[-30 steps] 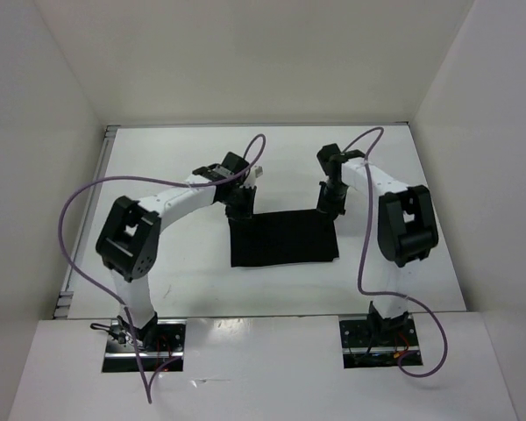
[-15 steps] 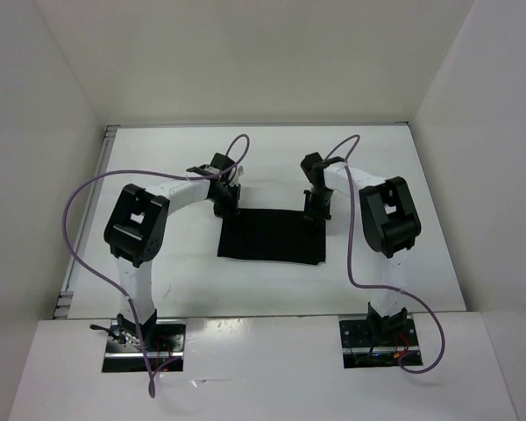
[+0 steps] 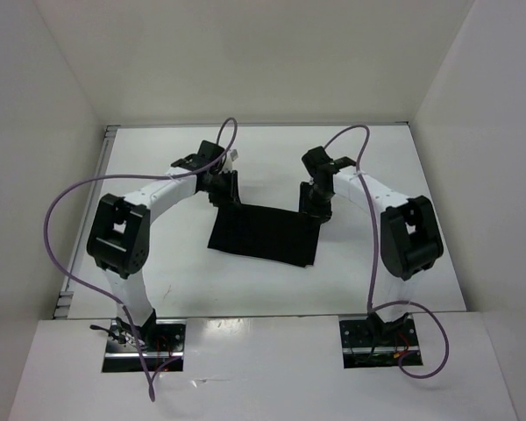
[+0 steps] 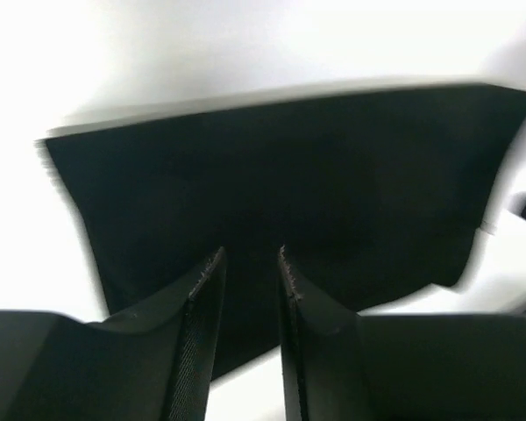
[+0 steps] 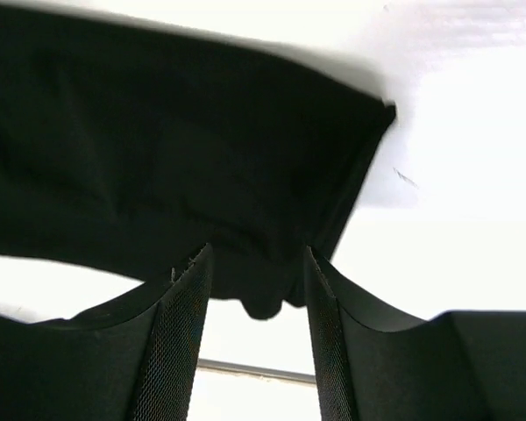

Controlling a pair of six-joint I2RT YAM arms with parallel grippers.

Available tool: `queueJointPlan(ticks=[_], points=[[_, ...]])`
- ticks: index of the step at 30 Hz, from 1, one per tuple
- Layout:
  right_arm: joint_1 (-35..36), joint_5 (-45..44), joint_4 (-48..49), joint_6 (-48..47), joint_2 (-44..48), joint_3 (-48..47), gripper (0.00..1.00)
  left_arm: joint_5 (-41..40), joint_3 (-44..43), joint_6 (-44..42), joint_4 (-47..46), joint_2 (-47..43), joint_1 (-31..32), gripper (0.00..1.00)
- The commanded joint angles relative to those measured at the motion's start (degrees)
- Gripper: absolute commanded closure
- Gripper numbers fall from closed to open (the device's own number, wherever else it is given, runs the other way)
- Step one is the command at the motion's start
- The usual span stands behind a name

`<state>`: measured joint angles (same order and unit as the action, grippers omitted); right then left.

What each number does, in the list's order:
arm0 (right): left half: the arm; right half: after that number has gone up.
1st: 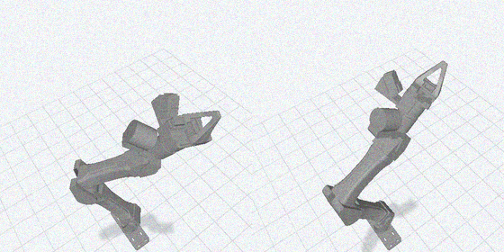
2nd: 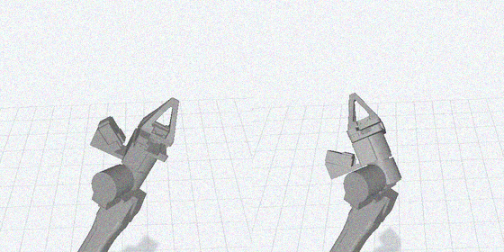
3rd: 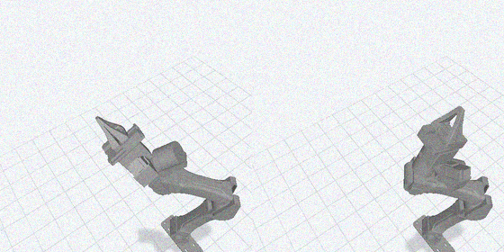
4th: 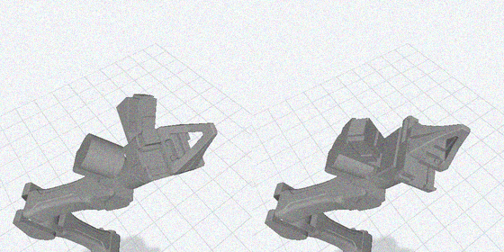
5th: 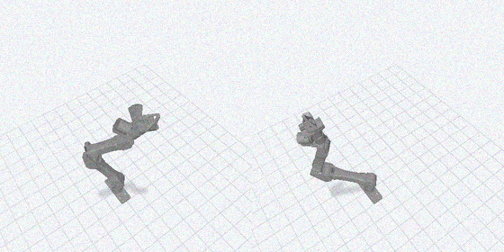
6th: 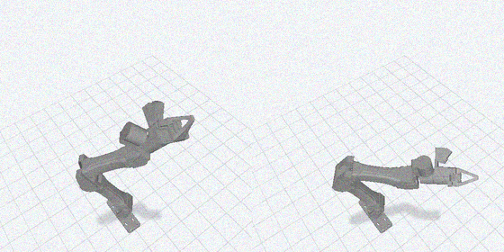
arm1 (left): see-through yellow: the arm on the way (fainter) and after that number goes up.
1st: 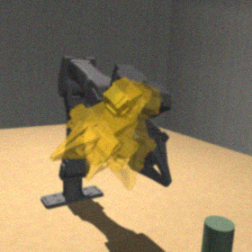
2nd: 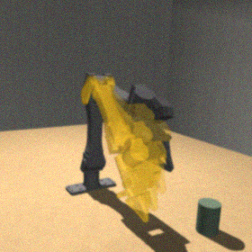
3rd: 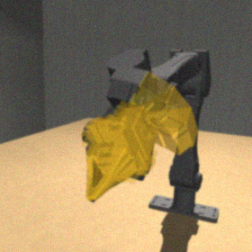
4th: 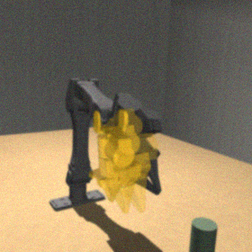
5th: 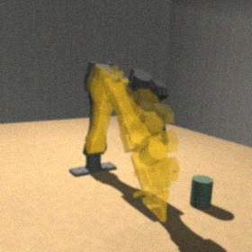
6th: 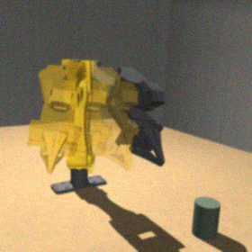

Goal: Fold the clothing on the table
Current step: Fold the skirt

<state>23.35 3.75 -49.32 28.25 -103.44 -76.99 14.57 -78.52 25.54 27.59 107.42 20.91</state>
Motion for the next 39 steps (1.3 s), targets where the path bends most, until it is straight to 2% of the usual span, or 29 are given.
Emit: queueJointPlan(ticks=[1, 2, 14, 18, 20, 21, 22, 23, 24, 28, 33, 39], points=[[-0.2, -1.0, 0.6, 0.4, 2.5, 4.6, 0.48, 5.8, 0.9, -0.8, -0.3, -5.5, 2.0, 0.62], [-0.2, -1.0, 0.6, 1.0, 2.5, 5.4, 0.44, 5.8, 1.5, -0.8, -0.3, -6.2, 2.6, 0.62], [-0.8, -0.3, 5.7, 3.2, -3.4, 8.9, 0.43, 8.2, 2.1, 0.2, -1.3, -6.8, 4.3, 0.62], [-0.8, 2.2, 8.1, 3.8, -4.9, 10.9, 0.56, 9.4, 3.1, 0.2, -2.5, -6.8, 4.9, 0.62], [-0.8, 2.8, 8.6, 4.5, -4.9, 11.6, 0.67, 10.0, 3.6, 0.7, -3.1, -6.8, 5.5, 0.62], [-0.8, 2.8, 8.6, 5.1, -4.9, 12.3, 0.75, 10.5, 4.2, 0.7, -3.1, -6.8, 5.5, 0.62], [-0.8, 2.8, 8.6, 5.1, -4.3, 12.8, 0.91, 10.5, 4.8, 0.7, -3.6, -6.8, 5.5, 0.62], [-0.8, 2.8, 9.3, 5.7, -3.6, 13.4, 0.98, 11.5, 4.8, 0.7, -4.2, -6.8, 5.5, 0.62], [-0.8, 2.0, 9.3, 6.4, -2.0, 14.1, 1.00, 13.3, 5.3, 0.7, -4.2, -6.8, 5.5, 0.62], [-0.8, -0.8, 8.7, 6.9, 2.0, 13.4, 1.00, 14.8, 5.3, -0.9, -5.4, -2.3, 6.2, 0.62], [-2.1, -3.2, 2.1, 5.9, 3.7, 10.0, 1.00, 13.0, 3.9, -0.9, -6.0, 4.3, 7.5, 0.63], [-3.8, -6.3, -2.6, 4.5, 6.3, 7.4, 1.00, 13.5, 3.4, 0.2, -7.9, 7.5, 10.2, 0.63]])
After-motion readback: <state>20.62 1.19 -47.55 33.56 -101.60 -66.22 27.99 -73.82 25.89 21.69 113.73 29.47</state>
